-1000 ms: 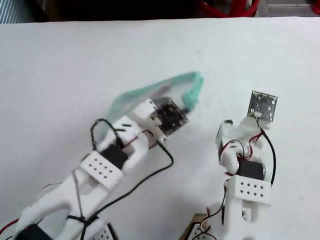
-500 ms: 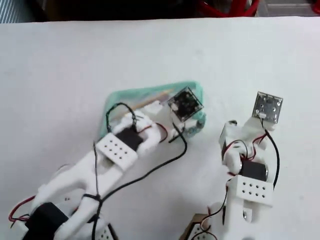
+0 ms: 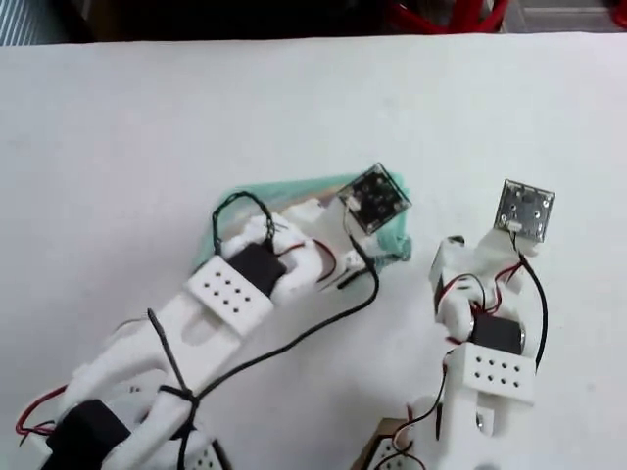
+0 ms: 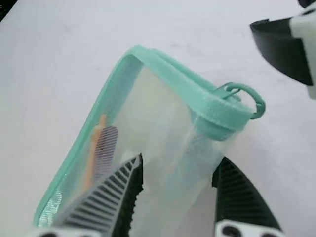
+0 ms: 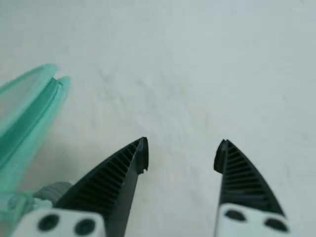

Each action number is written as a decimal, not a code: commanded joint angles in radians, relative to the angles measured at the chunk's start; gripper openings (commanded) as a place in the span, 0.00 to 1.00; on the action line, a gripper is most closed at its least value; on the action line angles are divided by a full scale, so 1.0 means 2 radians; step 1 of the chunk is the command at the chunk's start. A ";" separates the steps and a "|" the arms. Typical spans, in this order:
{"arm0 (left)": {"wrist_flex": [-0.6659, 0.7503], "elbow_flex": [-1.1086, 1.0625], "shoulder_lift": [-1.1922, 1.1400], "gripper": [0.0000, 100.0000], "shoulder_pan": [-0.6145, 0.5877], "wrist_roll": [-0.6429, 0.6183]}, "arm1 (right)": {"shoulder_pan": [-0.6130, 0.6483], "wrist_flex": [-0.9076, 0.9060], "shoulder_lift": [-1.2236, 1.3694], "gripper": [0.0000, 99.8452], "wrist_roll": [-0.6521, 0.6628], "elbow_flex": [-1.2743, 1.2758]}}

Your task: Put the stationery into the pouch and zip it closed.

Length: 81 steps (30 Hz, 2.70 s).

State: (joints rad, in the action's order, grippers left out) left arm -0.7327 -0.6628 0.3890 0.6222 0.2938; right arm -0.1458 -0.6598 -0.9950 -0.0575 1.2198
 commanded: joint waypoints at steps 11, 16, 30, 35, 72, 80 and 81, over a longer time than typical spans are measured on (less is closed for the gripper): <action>-0.046 0.110 -0.026 0.18 -0.018 0.124 | -0.003 0.007 -0.007 0.22 0.001 -0.002; -0.131 0.142 -0.080 0.22 -0.017 0.089 | -0.003 0.007 -0.007 0.22 0.001 -0.002; -0.249 0.211 0.038 0.21 -0.129 0.008 | 0.000 0.007 -0.006 0.22 0.025 -0.002; -0.254 0.178 0.208 0.21 -0.284 0.002 | 0.000 0.007 -0.007 0.22 0.025 -0.002; -0.272 -0.106 0.718 0.02 -0.290 0.002 | 0.193 -0.325 -0.405 0.02 0.189 -0.292; -0.410 -0.104 0.718 0.04 -0.310 0.003 | 0.193 -0.326 -0.405 0.02 0.187 -0.304; -0.406 -0.137 0.718 0.05 -0.312 0.003 | 0.193 -0.326 -0.405 0.02 0.187 -0.280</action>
State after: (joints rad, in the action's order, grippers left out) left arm -1.5244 -0.8485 1.8251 0.0100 0.3076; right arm 0.2363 -1.3088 -1.8052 0.3061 0.6061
